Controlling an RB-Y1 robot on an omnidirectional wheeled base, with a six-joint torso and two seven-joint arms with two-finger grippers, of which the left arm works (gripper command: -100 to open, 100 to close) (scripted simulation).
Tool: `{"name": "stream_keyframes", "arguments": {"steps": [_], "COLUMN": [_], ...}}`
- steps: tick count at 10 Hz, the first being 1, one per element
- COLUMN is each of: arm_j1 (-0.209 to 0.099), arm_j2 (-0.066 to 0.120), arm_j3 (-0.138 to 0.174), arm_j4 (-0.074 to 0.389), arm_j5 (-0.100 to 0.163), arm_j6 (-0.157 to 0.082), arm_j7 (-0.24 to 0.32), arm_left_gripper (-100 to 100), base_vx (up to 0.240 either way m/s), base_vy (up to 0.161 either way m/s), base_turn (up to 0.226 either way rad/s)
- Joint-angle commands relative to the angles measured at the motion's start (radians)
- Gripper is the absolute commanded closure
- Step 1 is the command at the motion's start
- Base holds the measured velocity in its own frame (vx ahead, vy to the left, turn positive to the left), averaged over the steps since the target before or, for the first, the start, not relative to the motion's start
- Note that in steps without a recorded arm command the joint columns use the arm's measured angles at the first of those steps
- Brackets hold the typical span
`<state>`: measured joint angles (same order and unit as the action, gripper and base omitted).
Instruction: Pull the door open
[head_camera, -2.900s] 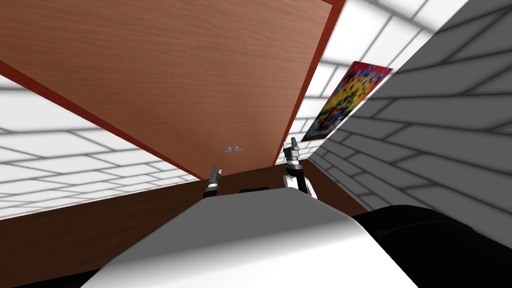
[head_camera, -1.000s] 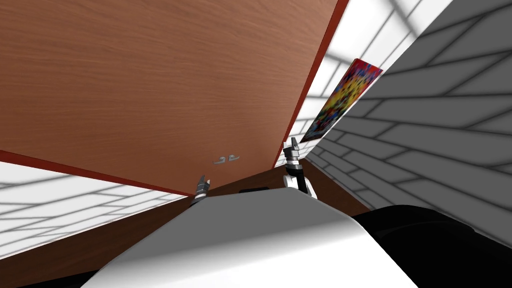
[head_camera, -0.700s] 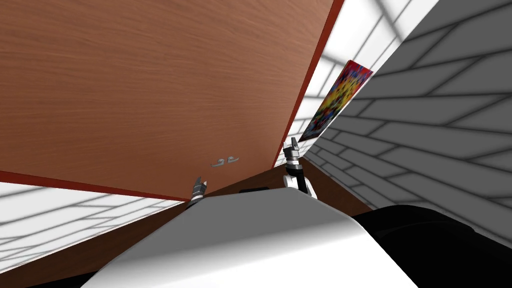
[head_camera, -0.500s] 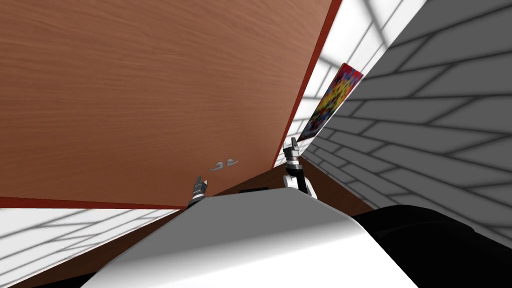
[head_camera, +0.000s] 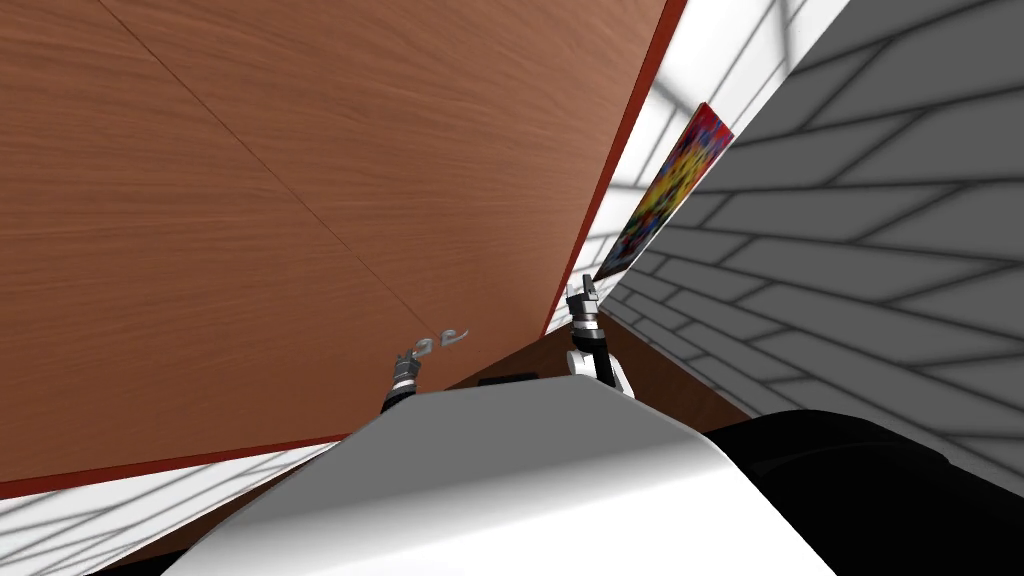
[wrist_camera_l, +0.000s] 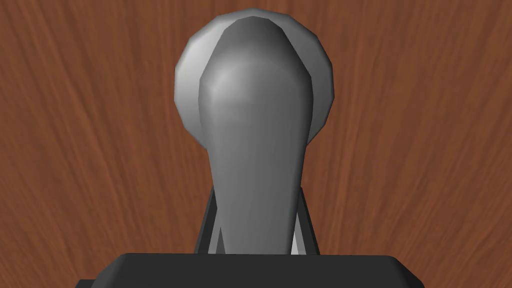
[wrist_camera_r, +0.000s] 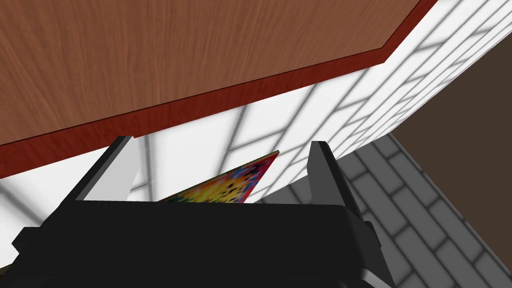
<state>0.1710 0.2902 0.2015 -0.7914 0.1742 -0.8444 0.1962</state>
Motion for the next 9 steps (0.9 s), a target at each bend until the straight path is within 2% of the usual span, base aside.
{"name": "stream_keyframes", "arguments": {"steps": [1, 4, 5, 7, 9], "arm_j1": [0.003, 0.003, 0.025, 0.046, 0.064], "arm_j2": [0.000, 0.000, 0.012, 0.027, 0.040], "arm_j3": [0.000, 0.000, 0.009, 0.012, 0.000], "arm_j4": [0.002, 0.002, 0.011, 0.014, 0.011], "arm_j5": [0.000, 0.000, 0.004, 0.005, -0.002], "arm_j6": [0.001, 0.001, 0.001, -0.005, -0.019], "arm_j7": [-0.001, -0.001, 0.004, 0.013, 0.029], "arm_left_gripper": [100, 100, 100, 100, 100], "base_vx": [-0.041, -0.013, -0.110, -0.196, -0.170], "base_vy": [0.005, -0.001, 0.021, 0.007, -0.040], "base_turn": [-0.024, -0.003, 0.042, 0.023, -0.044]}}
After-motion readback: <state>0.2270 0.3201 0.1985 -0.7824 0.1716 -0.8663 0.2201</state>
